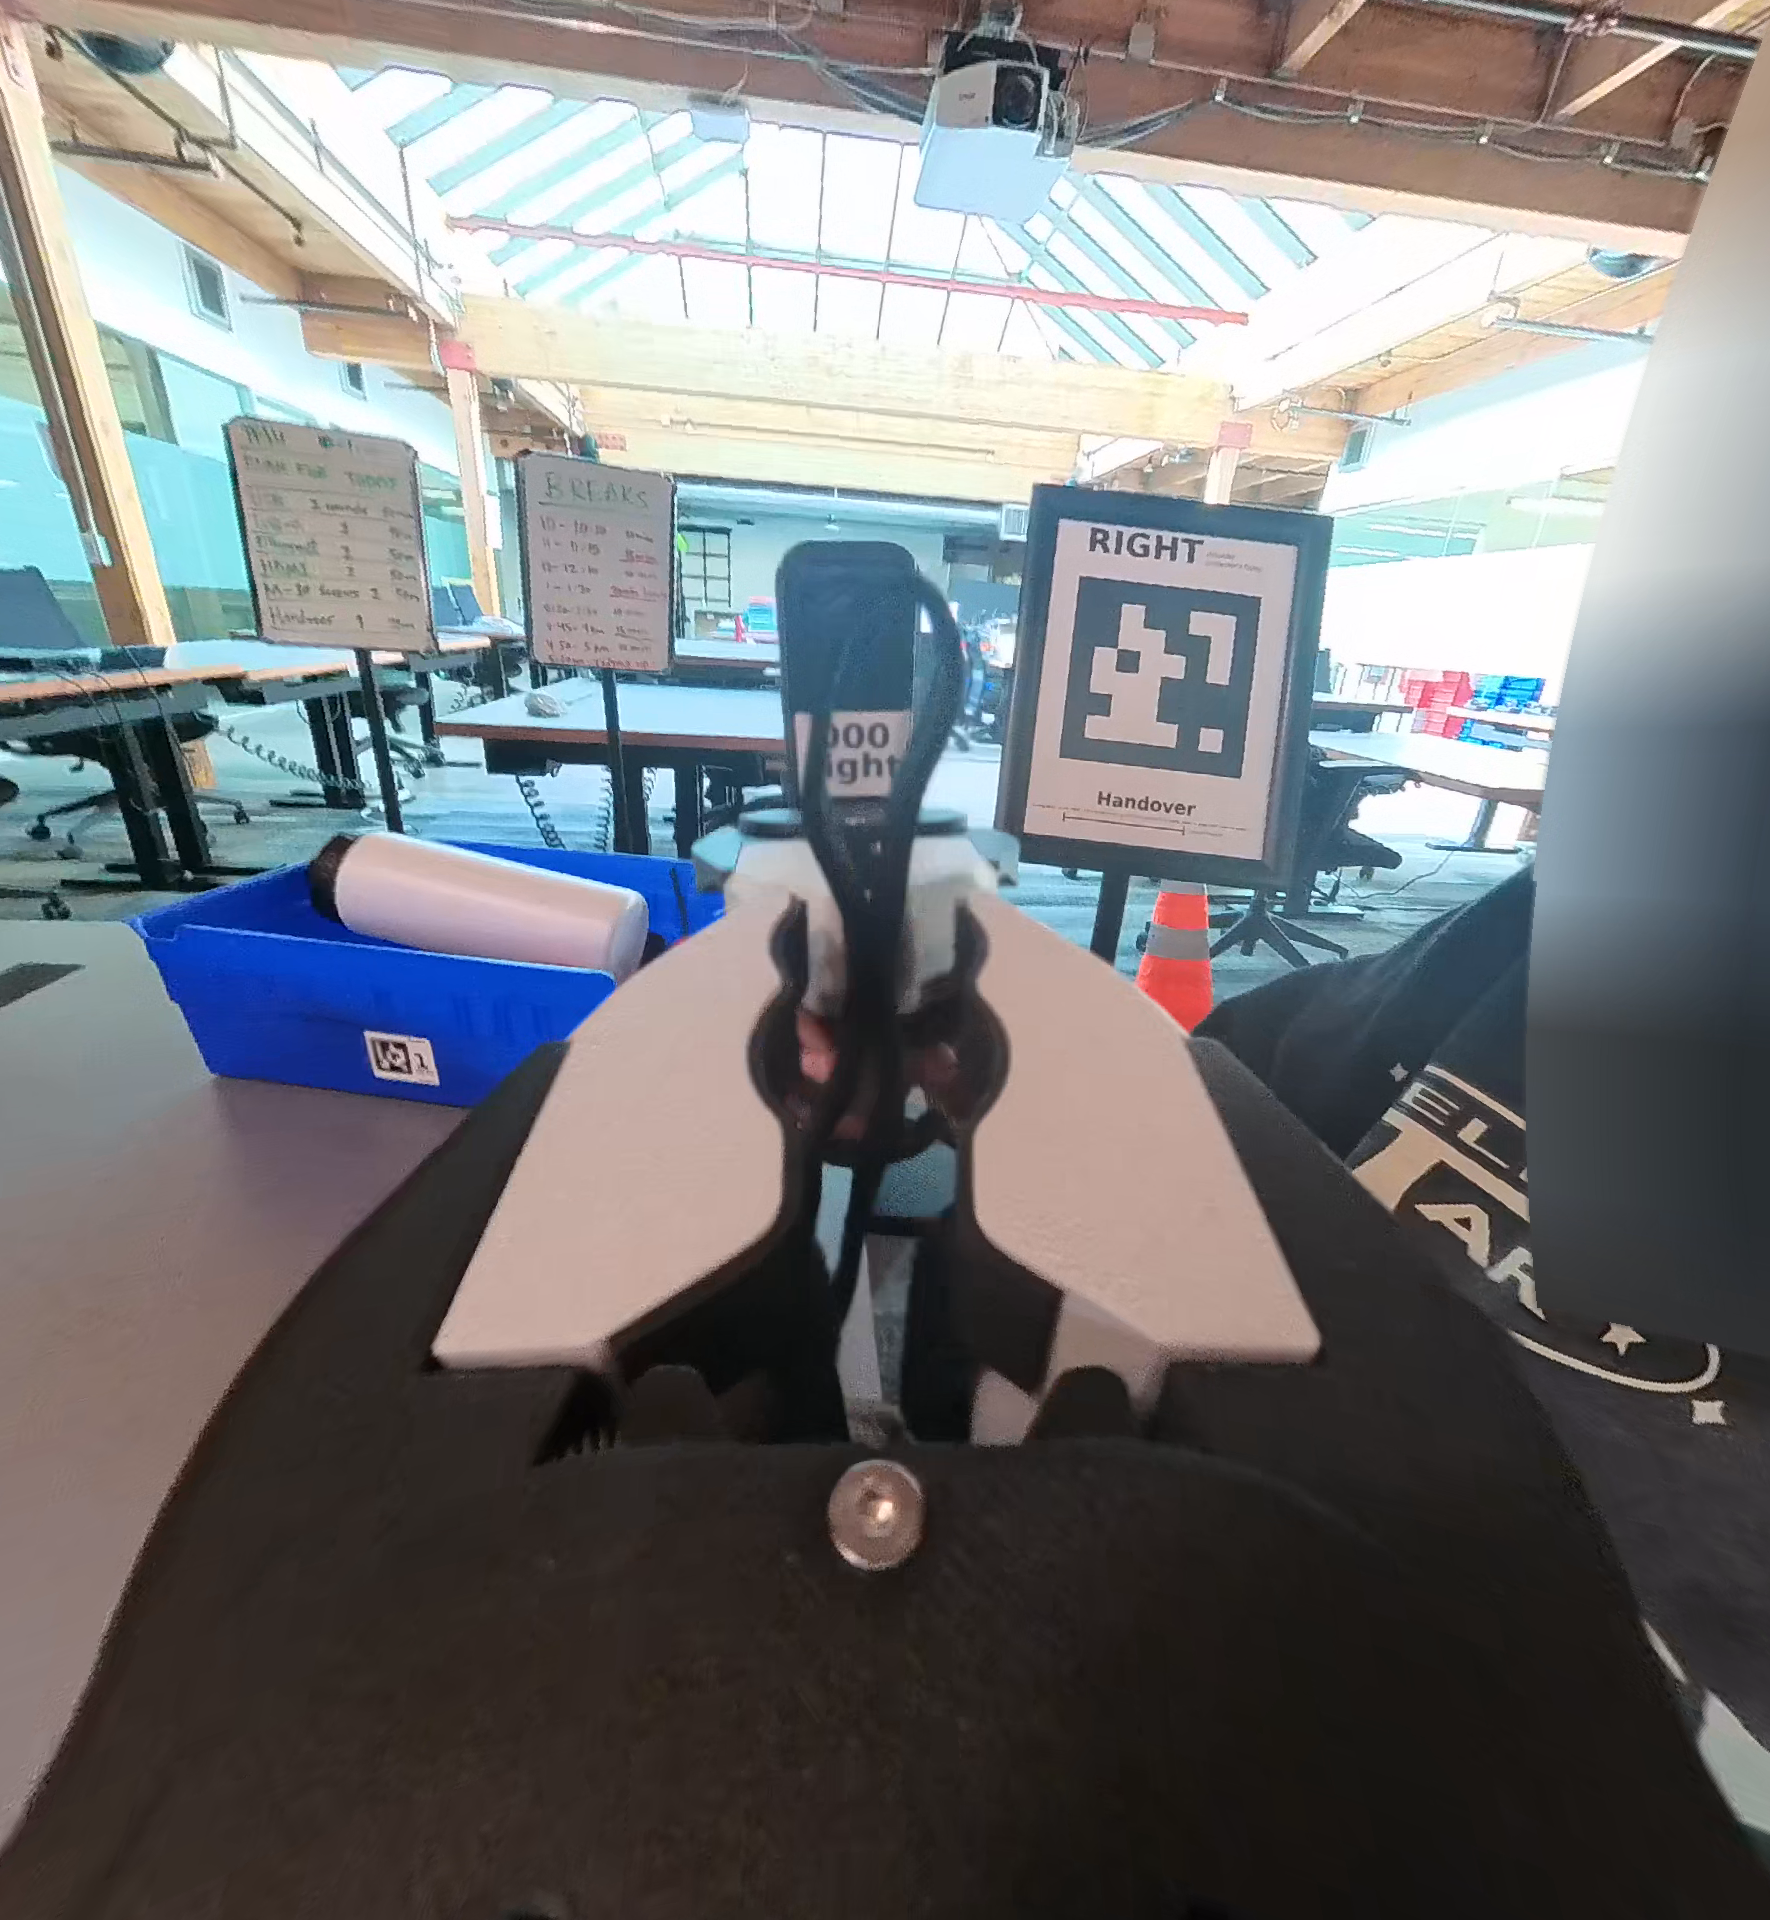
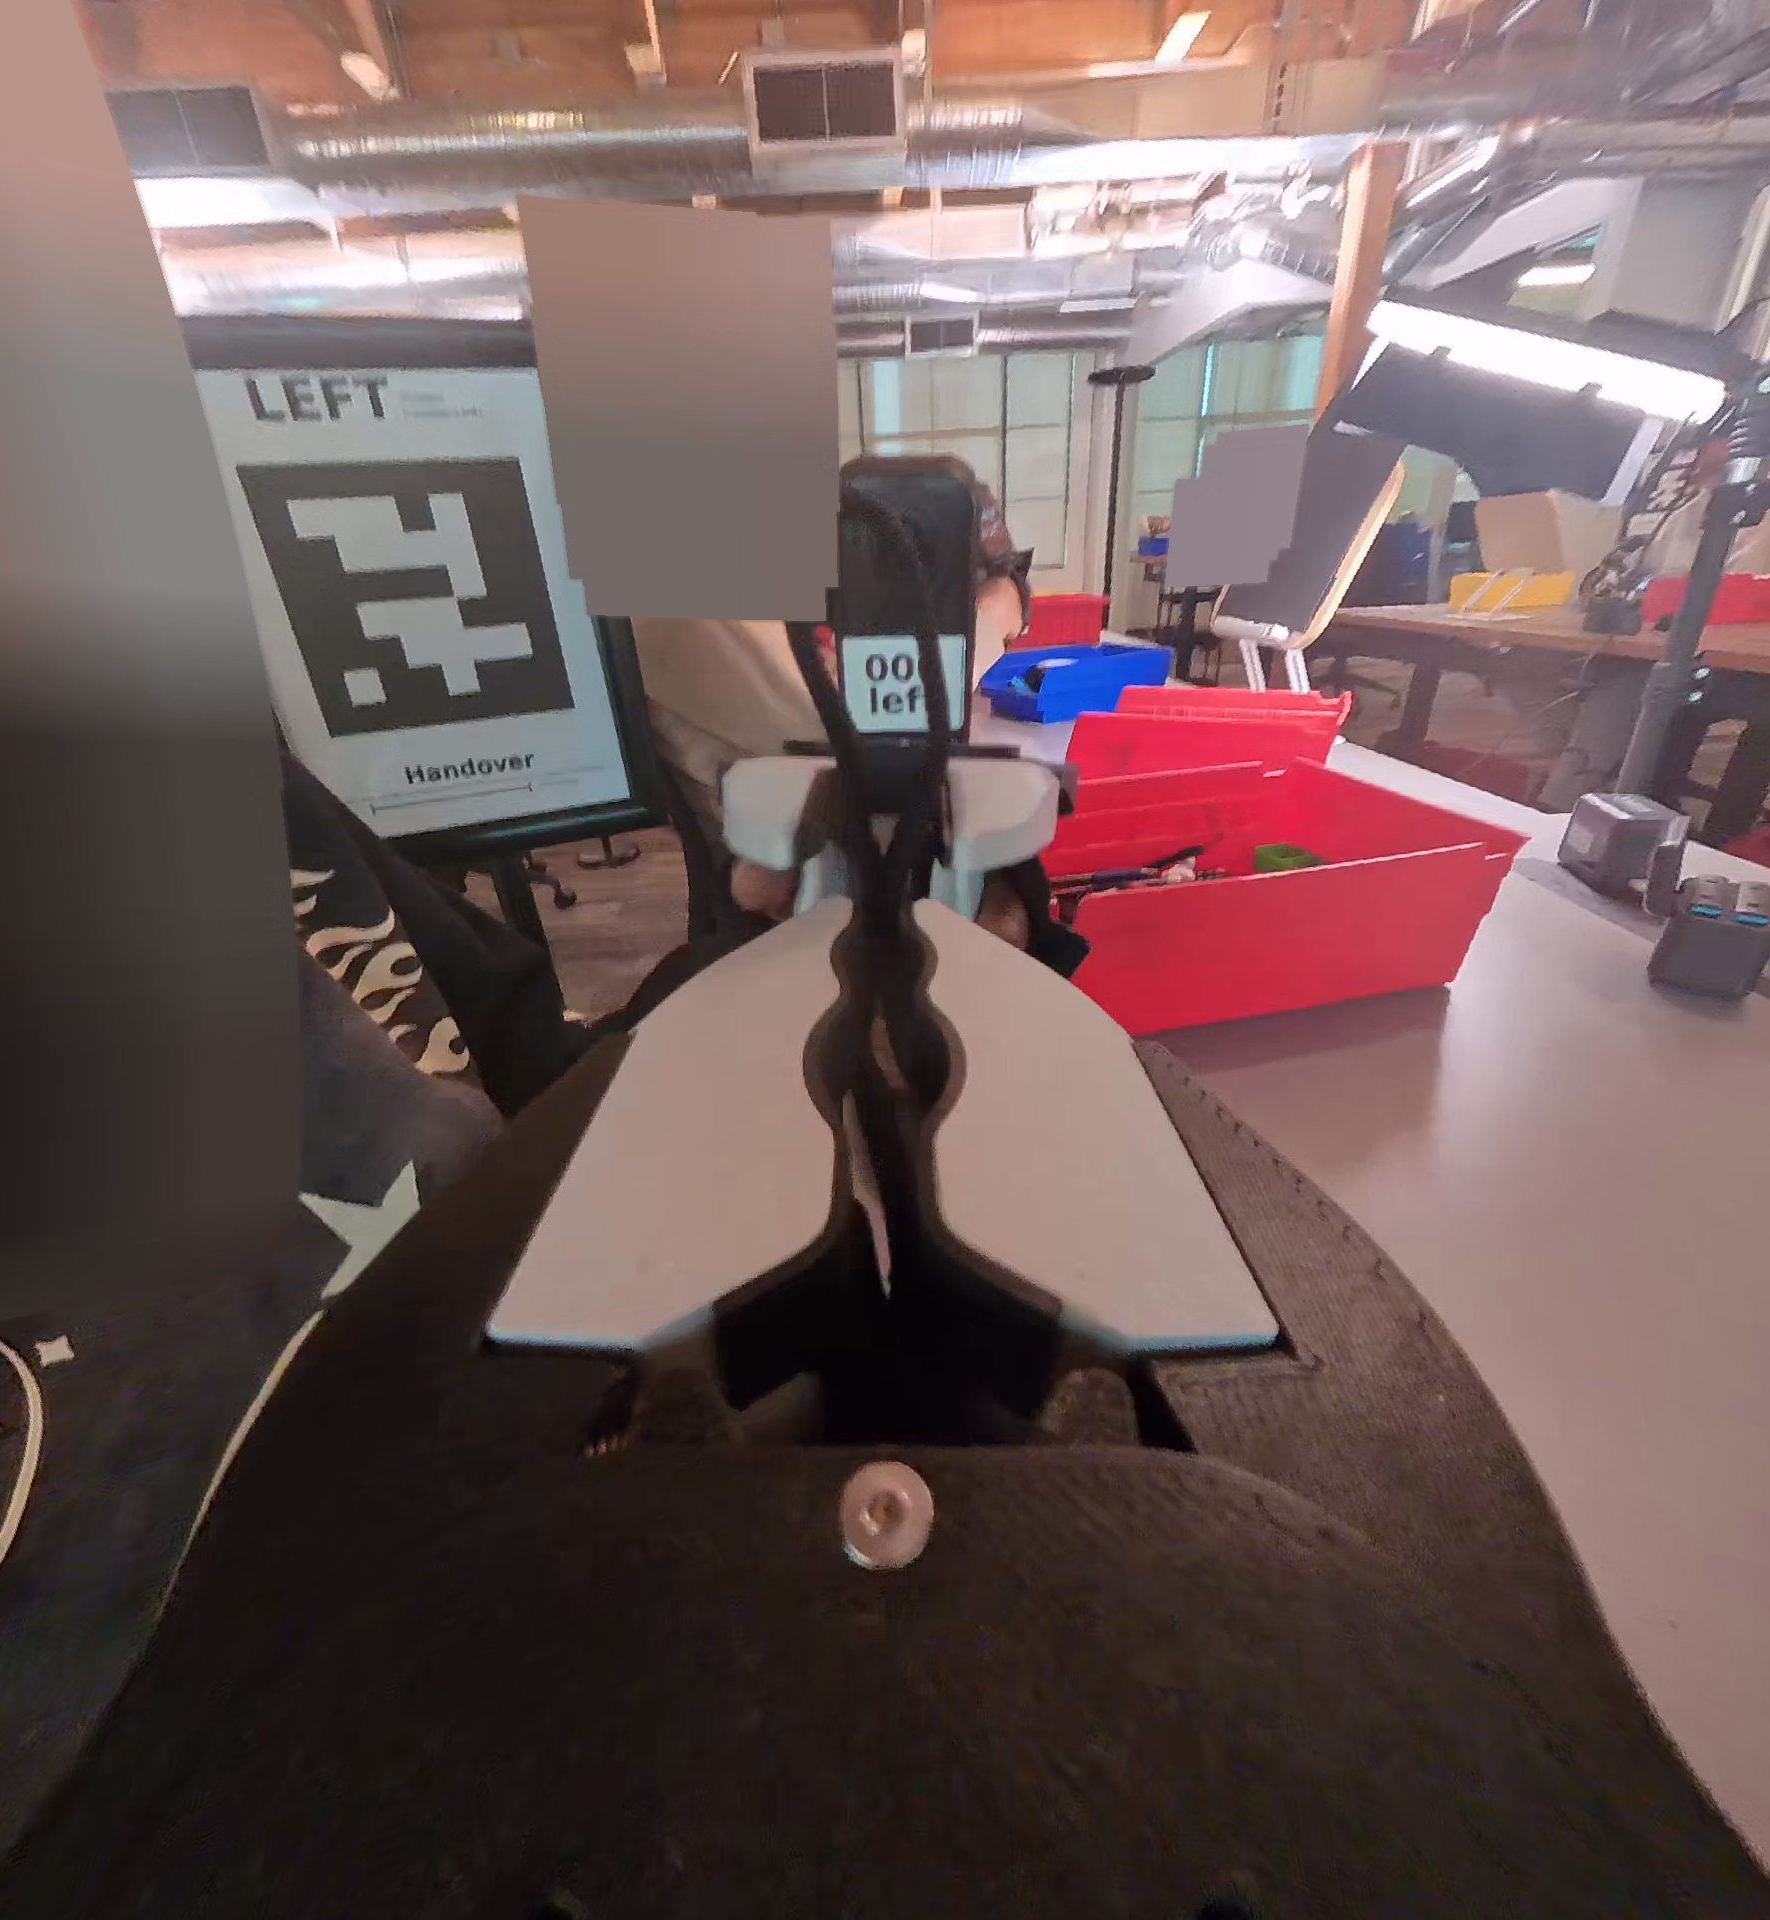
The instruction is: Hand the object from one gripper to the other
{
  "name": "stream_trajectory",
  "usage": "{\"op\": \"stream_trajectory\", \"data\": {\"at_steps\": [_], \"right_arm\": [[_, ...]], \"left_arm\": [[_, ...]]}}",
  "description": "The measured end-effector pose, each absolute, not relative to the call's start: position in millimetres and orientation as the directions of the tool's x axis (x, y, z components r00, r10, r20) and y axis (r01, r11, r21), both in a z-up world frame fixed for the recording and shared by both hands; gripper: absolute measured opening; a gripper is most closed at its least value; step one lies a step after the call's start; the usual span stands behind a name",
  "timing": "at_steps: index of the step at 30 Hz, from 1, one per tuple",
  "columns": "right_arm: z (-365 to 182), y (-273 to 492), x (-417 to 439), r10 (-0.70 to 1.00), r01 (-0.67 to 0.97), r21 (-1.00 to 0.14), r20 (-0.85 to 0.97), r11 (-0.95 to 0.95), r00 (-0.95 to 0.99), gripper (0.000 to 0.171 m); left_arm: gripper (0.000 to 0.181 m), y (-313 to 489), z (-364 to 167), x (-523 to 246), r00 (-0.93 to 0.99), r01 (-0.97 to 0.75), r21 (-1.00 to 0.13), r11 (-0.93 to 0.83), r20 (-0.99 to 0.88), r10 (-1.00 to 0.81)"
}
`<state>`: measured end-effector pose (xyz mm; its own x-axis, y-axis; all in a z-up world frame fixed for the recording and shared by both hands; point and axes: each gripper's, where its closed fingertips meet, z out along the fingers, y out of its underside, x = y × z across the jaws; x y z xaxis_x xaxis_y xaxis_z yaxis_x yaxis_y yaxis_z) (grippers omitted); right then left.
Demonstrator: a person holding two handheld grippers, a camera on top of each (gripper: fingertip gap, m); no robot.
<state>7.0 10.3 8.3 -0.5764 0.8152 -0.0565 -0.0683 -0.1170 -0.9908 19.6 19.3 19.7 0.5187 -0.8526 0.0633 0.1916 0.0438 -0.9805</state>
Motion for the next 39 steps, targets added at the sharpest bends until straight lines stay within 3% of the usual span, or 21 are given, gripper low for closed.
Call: {"op": "stream_trajectory", "data": {"at_steps": [1, 4, 7, 9, 12, 15, 17, 19, 22, 24, 27, 29, 39], "right_arm": [[12.3, 13.1, 8.7, 0.817, -0.085, -0.987, -0.064, -0.137, -0.573, 0.006], [22.0, 20.5, 15.0, 0.818, -0.116, -0.976, -0.085, -0.182, -0.568, 0.005], [24.8, 20.6, 17.4, 0.819, -0.125, -0.975, -0.081, -0.184, -0.568, 0.005], [25.0, 17.4, 17.7, 0.811, -0.122, -0.975, -0.084, -0.188, -0.579, 0.006], [26.9, 18.9, 16.3, 0.818, -0.134, -0.970, -0.094, -0.204, -0.567, 0.007], [20.2, 19.2, 13.7, 0.817, -0.097, -0.977, -0.103, -0.190, -0.568, 0.029], [11.5, 15.6, 11.1, 0.804, -0.052, -0.984, -0.106, -0.168, -0.586, 0.032], [5.2, 9.9, 8.4, 0.790, -0.030, -0.988, -0.102, -0.151, -0.605, 0.030], [1.4, 5.4, 6.1, 0.785, -0.037, -0.991, -0.079, -0.128, -0.615, 0.009], [2.8, 5.8, 7.1, 0.783, -0.049, -0.991, -0.071, -0.128, -0.618, 0.006], [10.1, 11.4, 9.2, 0.793, -0.079, -0.984, -0.078, -0.157, -0.604, 0.006], [17.2, 17.5, 11.6, 0.804, -0.105, -0.976, -0.092, -0.189, -0.587, 0.005], [27.4, 32.5, 9.3, 0.885, -0.166, -0.967, -0.099, -0.193, -0.455, 0.006]], "left_arm": [[0.030, 20.3, 17.5, 19.1, 0.517, 0.186, -0.982, 0.026, 0.075, -0.853], [0.030, 22.0, 7.2, 22.7, 0.505, 0.138, -0.990, -0.011, 0.080, -0.860], [0.022, 24.2, -1.6, 31.1, 0.496, 0.092, -0.996, -0.016, 0.060, -0.866], [0.006, 25.0, -0.7, 32.4, 0.496, 0.101, -0.995, 0.002, 0.049, -0.867], [0.005, 25.1, 1.8, 29.9, 0.504, 0.108, -0.994, 0.013, 0.044, -0.863], [0.005, 21.6, 13.5, 24.5, 0.505, 0.172, -0.984, 0.044, 0.050, -0.862], [0.005, 19.1, 19.1, 19.6, 0.496, 0.210, -0.976, 0.049, 0.063, -0.866], [0.006, 17.0, 22.9, 17.0, 0.481, 0.244, -0.969, 0.047, 0.079, -0.873], [0.006, 13.8, 25.8, 17.7, 0.445, 0.279, -0.960, 0.032, 0.100, -0.890], [0.007, 13.1, 26.7, 18.7, 0.435, 0.291, -0.956, 0.028, 0.106, -0.894], [0.030, 18.8, 19.6, 17.7, 0.471, 0.243, -0.970, 0.016, 0.104, -0.876], [0.033, 25.2, 10.0, 16.3, 0.515, 0.174, -0.985, 0.004, 0.087, -0.852], [0.007, 37.3, 0.5, 21.9, 0.635, 0.020, -0.995, 0.097, -0.062, -0.770]]}}
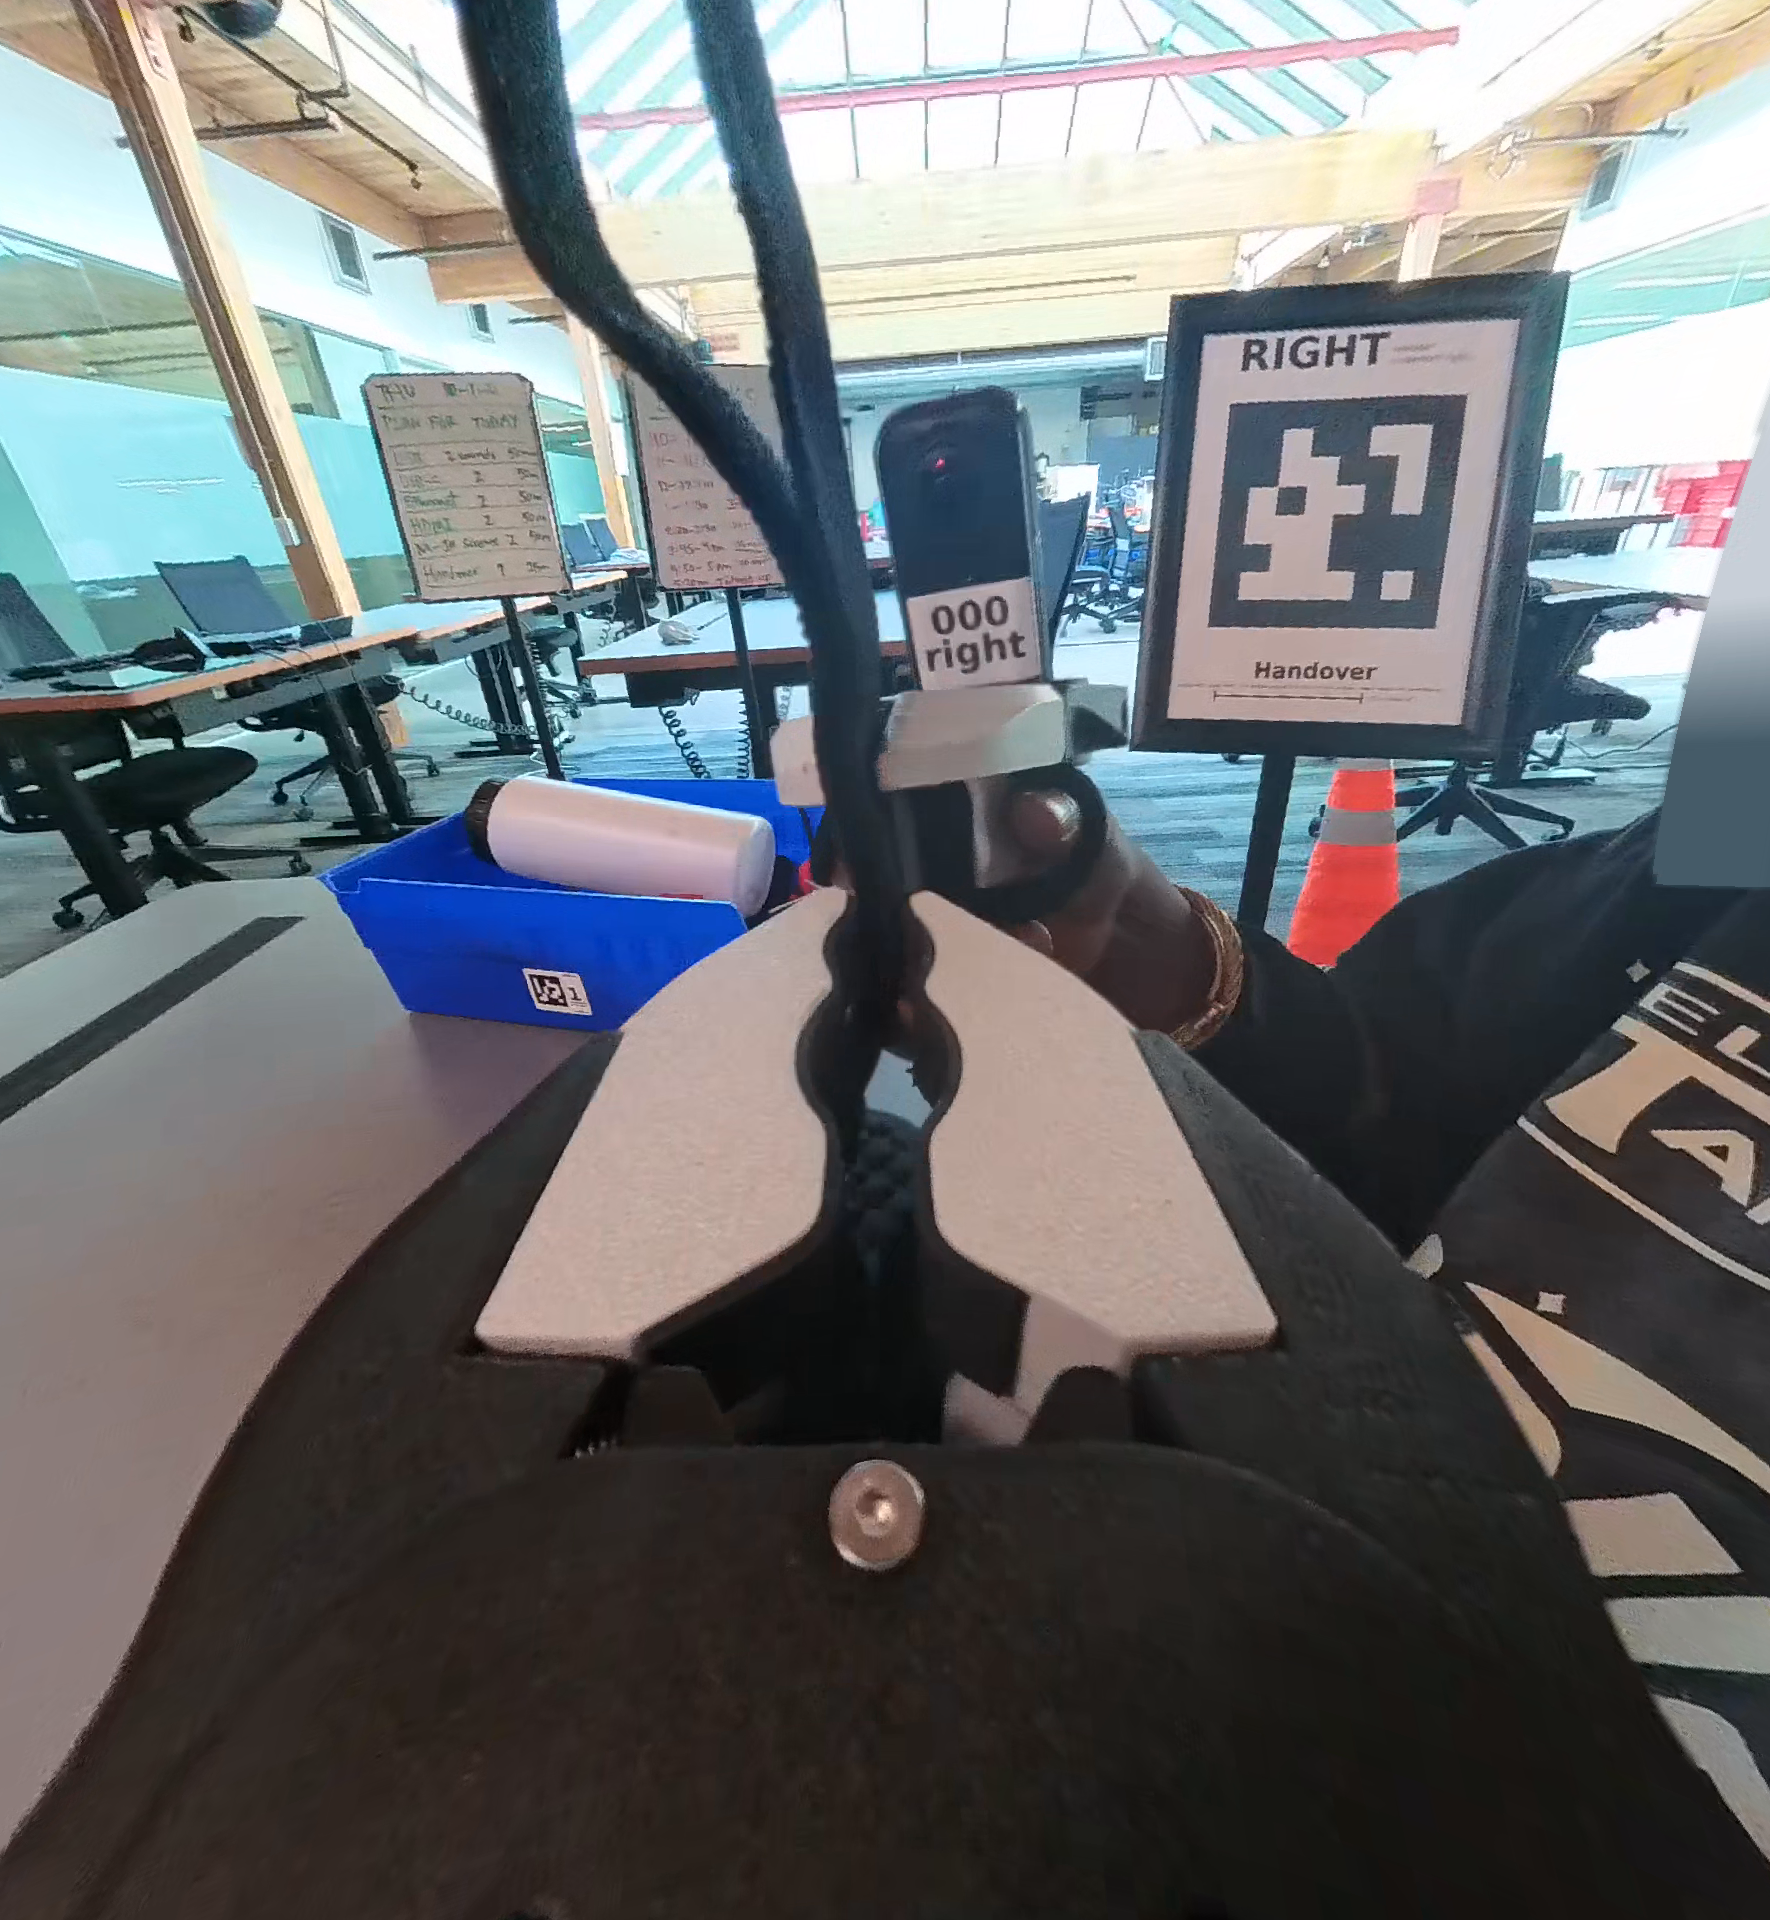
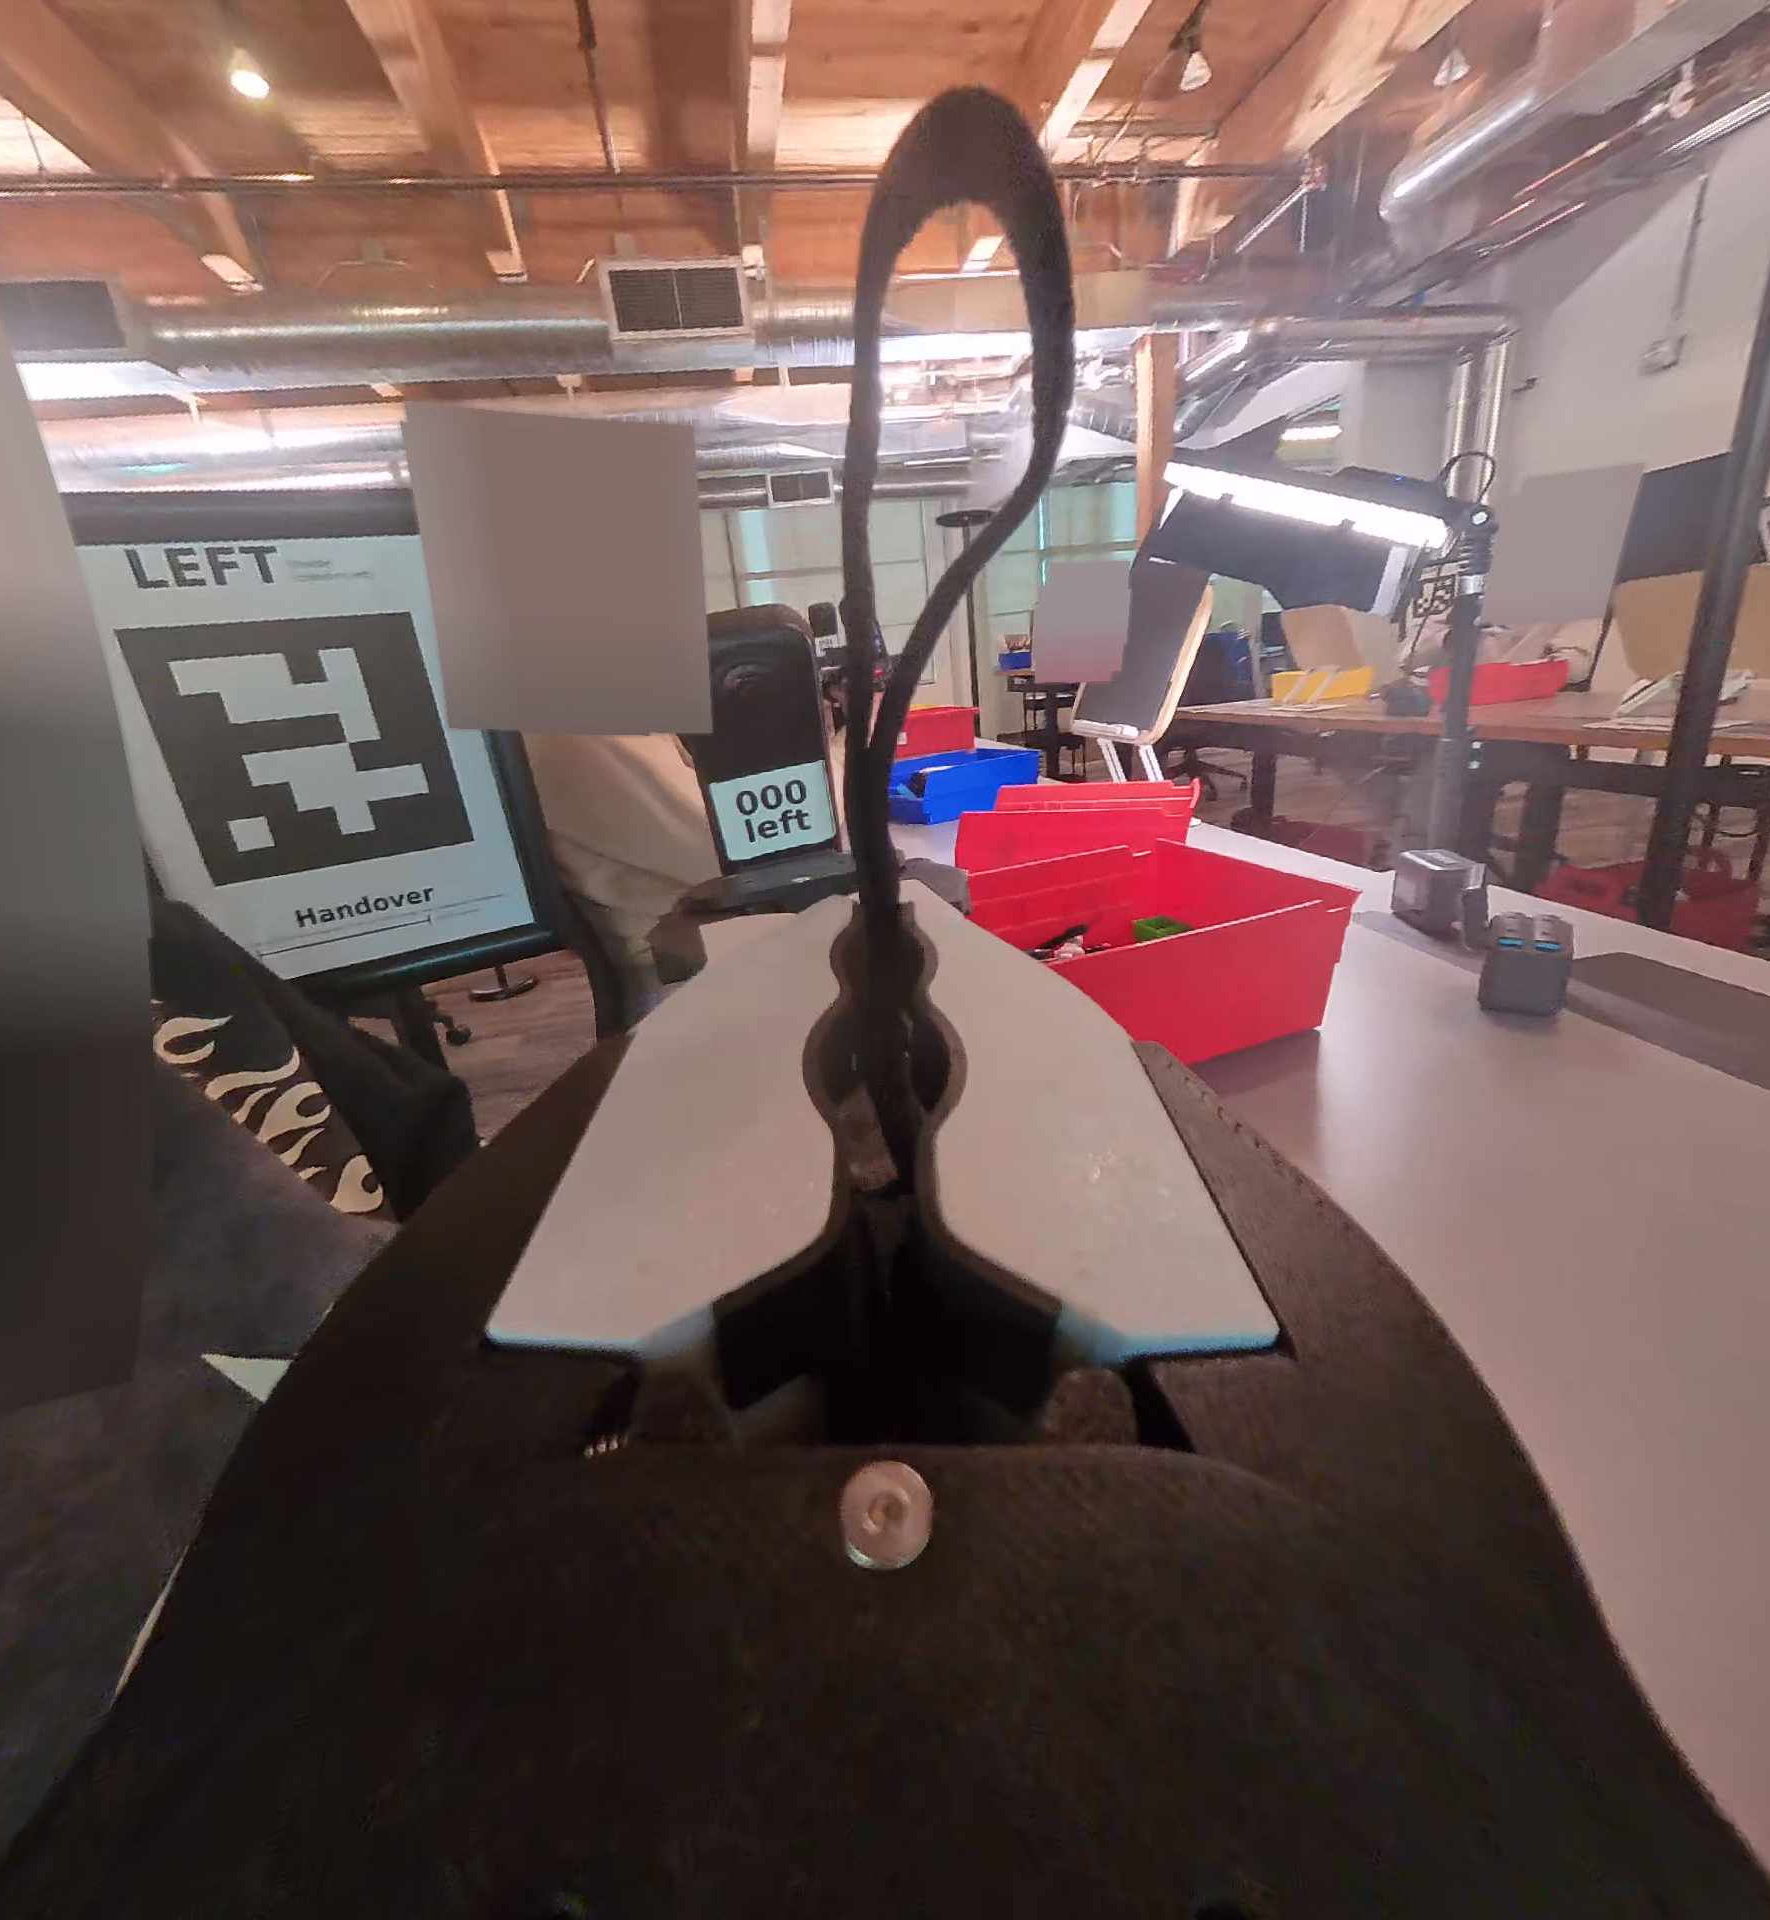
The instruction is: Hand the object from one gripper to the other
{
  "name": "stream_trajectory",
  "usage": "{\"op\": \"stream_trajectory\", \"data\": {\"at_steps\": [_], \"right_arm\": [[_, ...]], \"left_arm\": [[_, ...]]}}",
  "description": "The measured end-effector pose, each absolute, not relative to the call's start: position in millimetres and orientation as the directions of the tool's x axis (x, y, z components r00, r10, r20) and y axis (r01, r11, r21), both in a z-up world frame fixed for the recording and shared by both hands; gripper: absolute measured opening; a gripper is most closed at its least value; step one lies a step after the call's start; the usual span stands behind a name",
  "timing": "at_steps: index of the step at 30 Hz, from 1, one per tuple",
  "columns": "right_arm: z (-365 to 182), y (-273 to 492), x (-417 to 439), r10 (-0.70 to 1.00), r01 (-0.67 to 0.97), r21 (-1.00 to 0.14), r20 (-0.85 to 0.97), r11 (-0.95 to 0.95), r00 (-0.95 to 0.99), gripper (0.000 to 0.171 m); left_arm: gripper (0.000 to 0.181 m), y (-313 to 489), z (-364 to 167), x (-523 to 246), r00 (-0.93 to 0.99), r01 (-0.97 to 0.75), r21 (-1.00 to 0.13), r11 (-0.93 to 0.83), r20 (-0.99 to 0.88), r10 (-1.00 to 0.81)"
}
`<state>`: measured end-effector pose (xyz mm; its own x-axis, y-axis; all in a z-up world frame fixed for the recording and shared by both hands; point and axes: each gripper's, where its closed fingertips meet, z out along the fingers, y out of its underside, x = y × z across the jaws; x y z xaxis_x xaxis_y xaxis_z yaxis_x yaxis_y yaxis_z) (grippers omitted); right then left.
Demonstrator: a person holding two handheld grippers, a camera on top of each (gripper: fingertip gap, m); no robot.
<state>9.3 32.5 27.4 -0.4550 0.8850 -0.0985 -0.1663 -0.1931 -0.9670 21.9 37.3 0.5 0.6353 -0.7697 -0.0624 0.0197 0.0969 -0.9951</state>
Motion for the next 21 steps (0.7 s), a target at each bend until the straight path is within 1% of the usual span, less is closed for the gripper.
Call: {"op": "stream_trajectory", "data": {"at_steps": [3, 4, 6, 8, 11, 12, 13, 16, 17, 18, 19, 21], "right_arm": [[29.8, 29.2, 9.7, 0.878, -0.171, -0.963, -0.106, -0.208, -0.466, 0.008], [29.1, 28.3, 10.2, 0.874, -0.165, -0.965, -0.103, -0.204, -0.476, 0.012], [23.2, 28.3, 10.0, 0.866, -0.127, -0.975, -0.098, -0.182, -0.490, 0.027], [15.1, 23.9, 11.5, 0.839, -0.078, -0.984, -0.091, -0.157, -0.537, 0.029], [4.4, 15.7, 9.2, 0.812, -0.039, -0.992, -0.075, -0.119, -0.579, 0.023], [3.1, 13.2, 8.3, 0.809, -0.048, -0.993, -0.057, -0.105, -0.585, 0.011], [3.3, 11.4, 8.0, 0.807, -0.064, -0.993, -0.042, -0.098, -0.589, 0.006], [5.7, 12.2, 8.0, 0.809, -0.066, -0.992, -0.048, -0.107, -0.586, 0.005], [8.9, 14.1, 8.6, 0.814, -0.081, -0.989, -0.054, -0.122, -0.578, 0.005], [14.3, 16.8, 9.9, 0.819, -0.108, -0.983, -0.061, -0.148, -0.571, 0.005], [19.1, 19.3, 11.6, 0.820, -0.127, -0.976, -0.073, -0.175, -0.568, 0.005], [24.8, 25.2, 13.4, 0.828, -0.148, -0.966, -0.097, -0.212, -0.552, 0.004]], "left_arm": [[0.006, 33.0, 3.5, 22.5, 0.592, 0.076, -0.995, 0.071, -0.012, -0.806], [0.006, 30.9, 6.1, 22.6, 0.569, 0.113, -0.992, 0.060, 0.015, -0.822], [0.005, 26.5, 14.7, 20.0, 0.521, 0.205, -0.978, 0.045, 0.070, -0.851], [0.005, 23.6, 20.2, 15.9, 0.490, 0.261, -0.965, 0.035, 0.102, -0.865], [0.005, 21.0, 23.6, 14.5, 0.461, 0.297, -0.955, 0.015, 0.130, -0.878], [0.006, 19.9, 23.9, 15.6, 0.447, 0.305, -0.952, 0.005, 0.138, -0.884], [0.006, 18.7, 24.8, 16.1, 0.434, 0.315, -0.949, -0.002, 0.146, -0.889], [0.009, 19.1, 25.6, 14.7, 0.439, 0.322, -0.947, 0.004, 0.146, -0.886], [0.016, 19.9, 24.2, 14.2, 0.449, 0.313, -0.950, 0.006, 0.142, -0.882], [0.023, 21.4, 21.4, 14.1, 0.460, 0.293, -0.956, 0.000, 0.141, -0.877], [0.027, 23.1, 17.2, 14.8, 0.471, 0.265, -0.964, -0.011, 0.139, -0.871], [0.027, 25.8, 9.3, 19.3, 0.488, 0.207, -0.978, -0.025, 0.125, -0.864]]}}
